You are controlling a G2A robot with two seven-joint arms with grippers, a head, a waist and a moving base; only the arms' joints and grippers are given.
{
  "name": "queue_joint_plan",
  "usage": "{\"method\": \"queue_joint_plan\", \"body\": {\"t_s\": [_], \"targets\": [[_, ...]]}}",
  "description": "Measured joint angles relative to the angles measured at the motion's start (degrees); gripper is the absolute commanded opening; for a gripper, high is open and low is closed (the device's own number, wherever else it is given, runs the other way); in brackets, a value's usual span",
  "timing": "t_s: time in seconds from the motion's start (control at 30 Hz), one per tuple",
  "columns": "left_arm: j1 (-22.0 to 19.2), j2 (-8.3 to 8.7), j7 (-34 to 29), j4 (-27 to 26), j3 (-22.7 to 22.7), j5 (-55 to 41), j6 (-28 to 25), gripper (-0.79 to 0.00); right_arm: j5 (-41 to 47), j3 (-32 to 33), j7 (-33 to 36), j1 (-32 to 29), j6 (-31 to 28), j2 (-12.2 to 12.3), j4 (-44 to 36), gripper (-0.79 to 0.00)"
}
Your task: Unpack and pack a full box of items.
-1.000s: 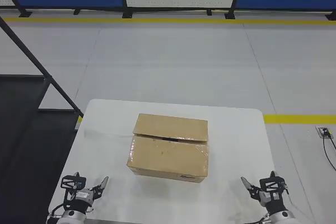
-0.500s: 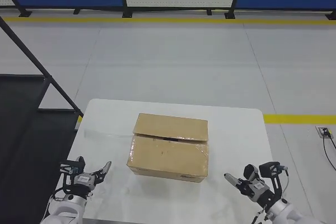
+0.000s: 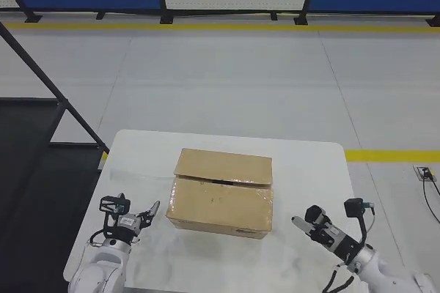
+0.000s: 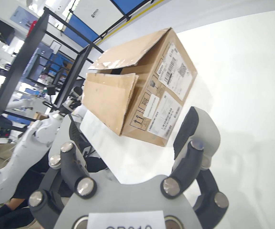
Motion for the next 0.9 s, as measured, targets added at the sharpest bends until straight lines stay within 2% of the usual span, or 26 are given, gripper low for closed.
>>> {"method": "queue_joint_plan", "body": {"t_s": [0.13, 0.33, 0.7, 0.9], "targets": [[-1.90, -0.49, 0.15, 2.29, 3.13, 1.20, 0.18, 0.000, 5.67, -1.07, 5.67, 4.74, -2.01, 0.35, 4.57, 0.000], [-1.41, -0.86, 1.37, 2.50, 4.80, 1.48, 0.24, 0.000, 6.57, -2.59, 7.76, 8.38, -2.13, 0.61, 7.78, 0.000], [1.15, -0.84, 2.12, 0.38, 3.72, 1.10, -1.41, 0.000, 11.12, -7.54, 11.62, 14.66, -1.65, 0.64, 12.32, 0.000], [2.47, -0.82, 2.94, -0.77, 1.09, -2.13, -1.12, 0.000, 15.65, -11.08, 13.20, 19.61, -0.63, 0.31, 15.88, 0.000]]}}
